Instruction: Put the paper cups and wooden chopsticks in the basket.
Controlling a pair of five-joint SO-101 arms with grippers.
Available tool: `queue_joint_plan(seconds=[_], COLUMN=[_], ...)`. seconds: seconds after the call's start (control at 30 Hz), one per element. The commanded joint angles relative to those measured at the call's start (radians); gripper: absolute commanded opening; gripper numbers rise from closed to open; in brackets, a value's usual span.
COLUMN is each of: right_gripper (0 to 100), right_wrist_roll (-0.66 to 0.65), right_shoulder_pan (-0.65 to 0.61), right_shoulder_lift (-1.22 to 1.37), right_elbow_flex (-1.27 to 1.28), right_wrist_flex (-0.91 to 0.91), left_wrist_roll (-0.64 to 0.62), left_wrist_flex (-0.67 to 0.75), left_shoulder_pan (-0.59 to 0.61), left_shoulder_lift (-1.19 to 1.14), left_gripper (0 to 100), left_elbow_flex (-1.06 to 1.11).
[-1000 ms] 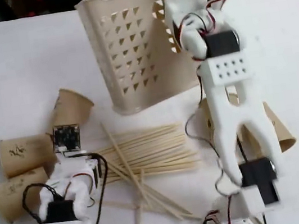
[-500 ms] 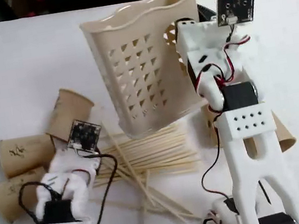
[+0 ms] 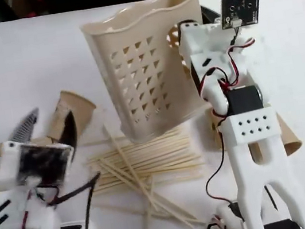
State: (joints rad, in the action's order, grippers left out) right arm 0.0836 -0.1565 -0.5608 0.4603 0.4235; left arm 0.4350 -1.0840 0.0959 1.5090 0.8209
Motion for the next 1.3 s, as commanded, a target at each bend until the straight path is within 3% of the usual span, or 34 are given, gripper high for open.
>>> queue_joint_plan(seconds=[0.0,0.17,0.3,0.6,0.77,1.0,1.27], right_gripper=[1.5,1.5,1.5,1.5,1.5,1.5,1.5], right_wrist_roll=[0.005,0.002,0.002,-0.005,-0.114,-0.117,-0.11], right_shoulder_pan=[0.007,0.007,-0.018,-0.036,-0.088,-0.074,-0.076], right_shoulder_lift=[-0.105,-0.127,-0.044,-0.004,-0.021,-0.025,-0.025], right_elbow_flex=[0.069,0.264,0.275,0.373,0.505,0.502,0.407], right_wrist_flex=[-0.071,-0.4,-0.438,-0.648,-0.835,-0.88,-0.76], left_wrist_roll=[-0.121,-0.328,-0.4,-0.422,-0.417,-0.315,-0.163], left_wrist_flex=[0.002,-0.052,-0.147,-0.516,-0.7,-0.703,-0.698], left_shoulder_pan=[0.07,0.108,0.081,-0.104,-0.208,-0.214,-0.208], left_shoulder_lift=[-0.171,-0.562,-0.891,-1.531,-1.821,-1.926,-1.934], left_gripper=[23,23,23,28,29,29,28], left_elbow_flex=[-0.279,-0.651,-0.977,-1.784,-2.111,-2.047,-1.901])
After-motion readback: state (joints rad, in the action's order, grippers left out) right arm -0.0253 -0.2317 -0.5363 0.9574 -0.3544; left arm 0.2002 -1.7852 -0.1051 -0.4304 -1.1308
